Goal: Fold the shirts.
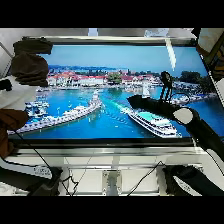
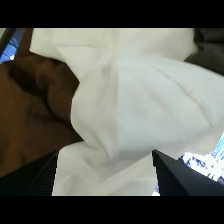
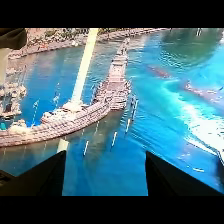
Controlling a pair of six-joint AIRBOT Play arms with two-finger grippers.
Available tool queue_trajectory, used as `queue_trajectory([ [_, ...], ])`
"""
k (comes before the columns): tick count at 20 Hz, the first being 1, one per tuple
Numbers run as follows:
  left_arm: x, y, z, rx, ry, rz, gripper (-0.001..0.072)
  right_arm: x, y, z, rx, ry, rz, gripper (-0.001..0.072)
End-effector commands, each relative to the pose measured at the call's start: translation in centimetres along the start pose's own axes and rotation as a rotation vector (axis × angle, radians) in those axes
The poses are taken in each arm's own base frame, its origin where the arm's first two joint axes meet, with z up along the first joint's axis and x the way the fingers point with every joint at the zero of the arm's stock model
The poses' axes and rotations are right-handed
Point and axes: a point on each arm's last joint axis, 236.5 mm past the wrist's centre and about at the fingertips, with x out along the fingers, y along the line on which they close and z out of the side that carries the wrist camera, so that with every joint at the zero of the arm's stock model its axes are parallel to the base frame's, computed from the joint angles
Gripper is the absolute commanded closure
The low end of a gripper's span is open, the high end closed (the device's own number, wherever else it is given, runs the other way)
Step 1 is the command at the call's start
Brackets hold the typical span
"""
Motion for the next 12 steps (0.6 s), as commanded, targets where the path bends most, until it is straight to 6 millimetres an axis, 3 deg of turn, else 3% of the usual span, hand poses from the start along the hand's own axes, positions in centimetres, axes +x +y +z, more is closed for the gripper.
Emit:
queue_trajectory([
  [1,1.9,-0.4,-1.9,0.029,0.083,-0.004,0.0001,0.0,-0.1,0.2,-0.006,-0.008,-0.005,0.017],
  [4,4.1,-1.0,-2.5,0.034,0.106,-0.008,0.0028,0.0,-0.1,0.5,-0.001,-0.02,-0.004,0.017],
  [5,4.7,-1.2,-2.9,0.033,0.119,-0.012,0.0084,0.0,-0.1,0.6,-0.001,-0.028,-0.005,0.0171],
  [6,5.1,-1.6,-3.2,0.026,0.13,-0.026,0.0217,0.0,-0.1,0.9,-0.002,-0.038,-0.005,0.0171],
  [7,5.2,-2.5,-3.3,0.004,0.134,-0.061,0.045,0.0,-0.1,1.2,-0.003,-0.053,-0.006,0.0171],
  [8,5.0,-4.1,-3.2,-0.034,0.135,-0.127,0.0688,0.0,-0.2,1.7,-0.003,-0.072,-0.007,0.0171],
  [10,3.3,-10.0,-3.0,-0.128,0.155,-0.374,0.0697,-0.2,-0.4,2.9,-0.02,-0.122,-0.018,0.0172],
  [11,1.3,-13.9,-2.5,-0.149,0.158,-0.542,0.0697,-0.3,-0.6,3.5,-0.034,-0.149,-0.027,0.0182],
  [12,-1.6,-18.0,-1.8,-0.134,0.146,-0.731,0.0697,-0.4,-0.8,4.0,-0.052,-0.17,-0.037,0.0299],
])
